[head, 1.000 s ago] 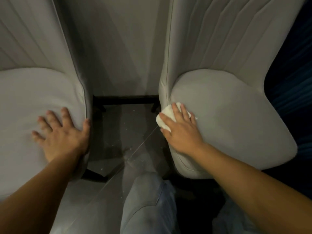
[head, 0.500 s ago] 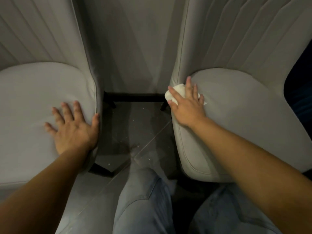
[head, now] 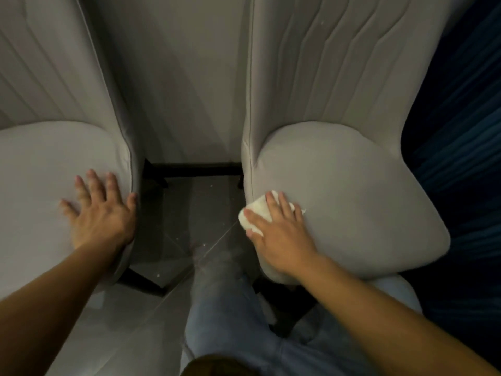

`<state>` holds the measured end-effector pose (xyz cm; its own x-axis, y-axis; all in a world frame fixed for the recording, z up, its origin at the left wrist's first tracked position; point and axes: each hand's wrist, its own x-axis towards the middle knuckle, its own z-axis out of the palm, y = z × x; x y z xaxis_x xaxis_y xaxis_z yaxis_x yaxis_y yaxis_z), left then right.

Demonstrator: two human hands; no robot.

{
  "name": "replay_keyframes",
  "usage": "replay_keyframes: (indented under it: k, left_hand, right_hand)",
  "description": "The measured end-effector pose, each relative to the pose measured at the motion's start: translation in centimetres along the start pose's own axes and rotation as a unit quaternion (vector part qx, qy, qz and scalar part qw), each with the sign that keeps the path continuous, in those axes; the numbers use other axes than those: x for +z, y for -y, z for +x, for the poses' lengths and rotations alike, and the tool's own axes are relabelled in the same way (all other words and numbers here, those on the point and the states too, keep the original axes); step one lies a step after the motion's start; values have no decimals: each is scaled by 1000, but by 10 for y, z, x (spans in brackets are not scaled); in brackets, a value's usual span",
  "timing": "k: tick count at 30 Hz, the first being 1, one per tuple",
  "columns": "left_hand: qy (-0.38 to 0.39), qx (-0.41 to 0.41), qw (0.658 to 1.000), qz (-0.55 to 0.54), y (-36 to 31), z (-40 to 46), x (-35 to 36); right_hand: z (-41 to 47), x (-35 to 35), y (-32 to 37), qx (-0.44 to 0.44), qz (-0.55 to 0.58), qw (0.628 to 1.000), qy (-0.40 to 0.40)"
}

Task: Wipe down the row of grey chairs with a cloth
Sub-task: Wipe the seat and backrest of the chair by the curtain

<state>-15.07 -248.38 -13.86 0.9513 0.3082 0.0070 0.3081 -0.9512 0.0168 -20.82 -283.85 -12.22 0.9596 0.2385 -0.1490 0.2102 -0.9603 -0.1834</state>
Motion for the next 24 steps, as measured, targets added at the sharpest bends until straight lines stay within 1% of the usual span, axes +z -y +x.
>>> replay_keyframes:
  k: [2, 4, 5, 6, 7, 8, 10, 11, 12, 13, 15, 17, 20, 22, 24]
  left_hand:
    - [14, 44, 998, 37, -3, 3, -3]
    - [41, 66, 995, 54, -11, 8, -9]
    - [54, 55, 997, 23, -20, 10, -15]
    - [52, 39, 997, -31, -33, 13, -24]
    - [27, 37, 994, -97, -49, 16, -33]
    - [-27, 59, 986, -153, -69, 18, -41]
    - [-139, 137, 957, -215, -115, 17, -60]
    - [-166, 169, 945, -227, -140, 17, -68]
    - [-172, 186, 938, -238, -164, 20, -74]
    - [-160, 188, 935, -255, -187, 24, -78]
    - [-117, 165, 930, -306, -224, 39, -91]
    - [-97, 142, 920, -352, -250, 58, -102]
    - [-98, 140, 909, -380, -273, 74, -109]
    - [-92, 137, 908, -385, -280, 76, -107]
    - [-81, 127, 910, -386, -284, 81, -104]
  right_hand:
    - [-20, 4, 3, -6, -8, 1000, -8]
    - [-29, 3, 2, -8, -2, 1000, -9]
    - [-30, 0, 1, -10, 0, 1000, -6]
    - [-30, -2, -1, -14, 0, 1000, 0]
    - [-30, -3, -2, -18, -3, 1000, 5]
    - [-30, -2, -3, -23, -8, 1000, 9]
    - [-29, -3, -3, -27, -9, 1000, 10]
    - [-26, -3, -4, -26, -9, 1000, 11]
    - [-20, -3, -4, -24, -6, 1000, 13]
    - [-14, 0, -4, -21, -3, 1000, 14]
    - [2, 4, -2, -13, 2, 1000, 16]
    - [29, 4, -4, 4, 6, 1000, 6]
    - [80, -2, -15, 27, -3, 1000, -1]
    - [106, -10, -21, 38, -10, 999, 3]
    - [120, -18, -26, 28, -7, 999, 14]
